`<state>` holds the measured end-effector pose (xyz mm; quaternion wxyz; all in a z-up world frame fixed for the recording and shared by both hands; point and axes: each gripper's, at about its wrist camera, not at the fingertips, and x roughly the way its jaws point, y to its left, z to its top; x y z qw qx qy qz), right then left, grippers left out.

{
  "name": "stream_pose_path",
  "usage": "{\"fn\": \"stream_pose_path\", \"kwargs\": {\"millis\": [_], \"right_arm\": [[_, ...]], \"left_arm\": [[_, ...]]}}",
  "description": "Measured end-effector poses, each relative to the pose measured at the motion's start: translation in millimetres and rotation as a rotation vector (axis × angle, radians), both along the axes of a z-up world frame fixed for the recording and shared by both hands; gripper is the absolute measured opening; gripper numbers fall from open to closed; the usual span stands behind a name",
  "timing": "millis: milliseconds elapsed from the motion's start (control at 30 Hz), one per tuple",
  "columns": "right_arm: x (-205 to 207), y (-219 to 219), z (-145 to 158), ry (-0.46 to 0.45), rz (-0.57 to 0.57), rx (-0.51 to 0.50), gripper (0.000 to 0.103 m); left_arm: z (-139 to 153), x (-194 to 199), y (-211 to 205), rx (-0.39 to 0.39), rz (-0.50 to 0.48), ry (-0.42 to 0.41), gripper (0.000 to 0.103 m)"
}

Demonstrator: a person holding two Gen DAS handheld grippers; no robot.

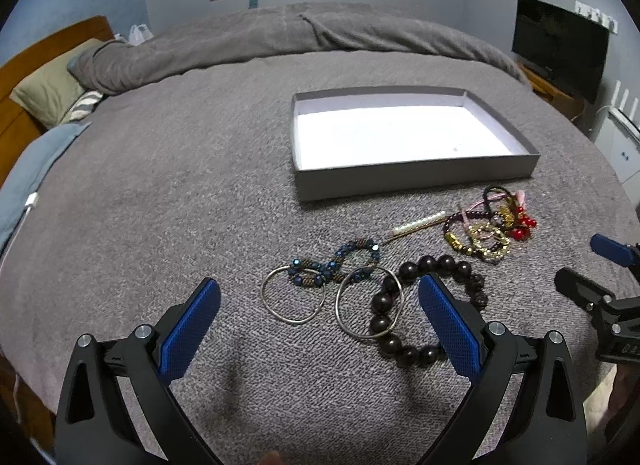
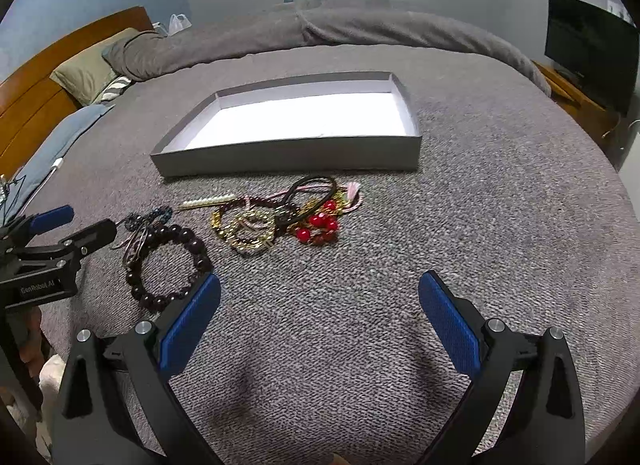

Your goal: Organize jewelry

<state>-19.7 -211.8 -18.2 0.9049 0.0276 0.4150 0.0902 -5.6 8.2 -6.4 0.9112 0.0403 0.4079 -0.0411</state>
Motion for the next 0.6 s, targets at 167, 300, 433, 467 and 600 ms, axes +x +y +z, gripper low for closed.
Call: {"fn": "stream_pose_path", "kwargs": {"millis": [167, 300, 433, 467, 600], "right_arm": [[-1, 4, -1, -0.012, 0.035, 0.018, 0.098], [2, 6, -6, 0.005, 0.042, 0.045, 0.098], [6, 19, -12, 0.031, 0.085, 0.070, 0.087], [6, 22, -13, 0.038, 0.097, 0.074, 0.080], [6, 46, -19, 0.065, 0.176, 0.084, 0.063]], "left_arm": [[-1, 0, 7, -0.009, -0.051, -0.009, 0.098], [-2, 1, 12, 0.078, -0.050, -0.030, 0.098], [-7, 1, 25, 0.059, -0.070, -0.011, 0.098], [-9, 1, 27, 0.064, -0.074, -0.011, 0.098], [-17, 0, 38, 0.081, -0.074, 0.001, 0.096]]}}
